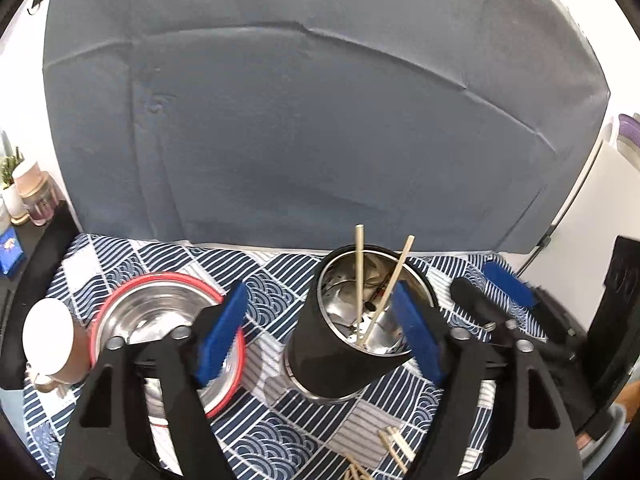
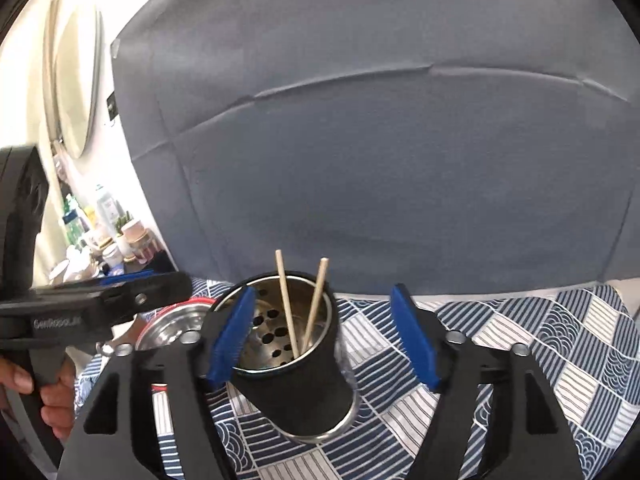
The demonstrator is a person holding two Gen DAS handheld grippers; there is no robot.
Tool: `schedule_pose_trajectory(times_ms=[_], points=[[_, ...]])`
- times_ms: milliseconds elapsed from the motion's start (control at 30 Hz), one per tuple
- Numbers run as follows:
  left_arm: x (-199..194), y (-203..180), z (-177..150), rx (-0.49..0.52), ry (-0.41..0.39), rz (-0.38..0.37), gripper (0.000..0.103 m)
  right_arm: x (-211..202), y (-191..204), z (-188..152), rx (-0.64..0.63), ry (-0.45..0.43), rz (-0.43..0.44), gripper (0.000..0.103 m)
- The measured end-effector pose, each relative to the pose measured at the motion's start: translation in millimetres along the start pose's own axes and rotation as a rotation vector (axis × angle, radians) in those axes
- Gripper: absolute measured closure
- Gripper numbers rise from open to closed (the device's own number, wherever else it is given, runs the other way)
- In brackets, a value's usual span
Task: Organize utensils
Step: 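Lower the chopsticks into the black holder and open both tools, then move both tools back down to the remaining chopsticks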
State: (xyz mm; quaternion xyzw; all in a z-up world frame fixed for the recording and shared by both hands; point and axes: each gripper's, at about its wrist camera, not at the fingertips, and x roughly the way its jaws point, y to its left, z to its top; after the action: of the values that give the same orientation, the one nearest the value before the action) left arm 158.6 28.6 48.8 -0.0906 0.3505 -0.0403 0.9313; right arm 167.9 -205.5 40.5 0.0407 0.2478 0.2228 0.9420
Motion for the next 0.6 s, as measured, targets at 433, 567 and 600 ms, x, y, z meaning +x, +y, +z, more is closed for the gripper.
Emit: schedule_pose_trajectory(times_ms=[433,567,600], points=[[-11.1,18.3,-27.5,-0.022,0.089,0.045,0.006,-20.6,-25.8,-5.9,0.045,0.091,-0.084,0.014],[-4.9,24.0,-46.7,-0.027,0.14,0.062,0.006,-20.6,-34.1,-23.9,0.058,0.142,-0.108,0.014],[-2.8,25.3,-52.5,-0.032,0.155,0.06,0.006,-20.3,-35.7,-28.5,0.058,0.156,-0.113,0.014]])
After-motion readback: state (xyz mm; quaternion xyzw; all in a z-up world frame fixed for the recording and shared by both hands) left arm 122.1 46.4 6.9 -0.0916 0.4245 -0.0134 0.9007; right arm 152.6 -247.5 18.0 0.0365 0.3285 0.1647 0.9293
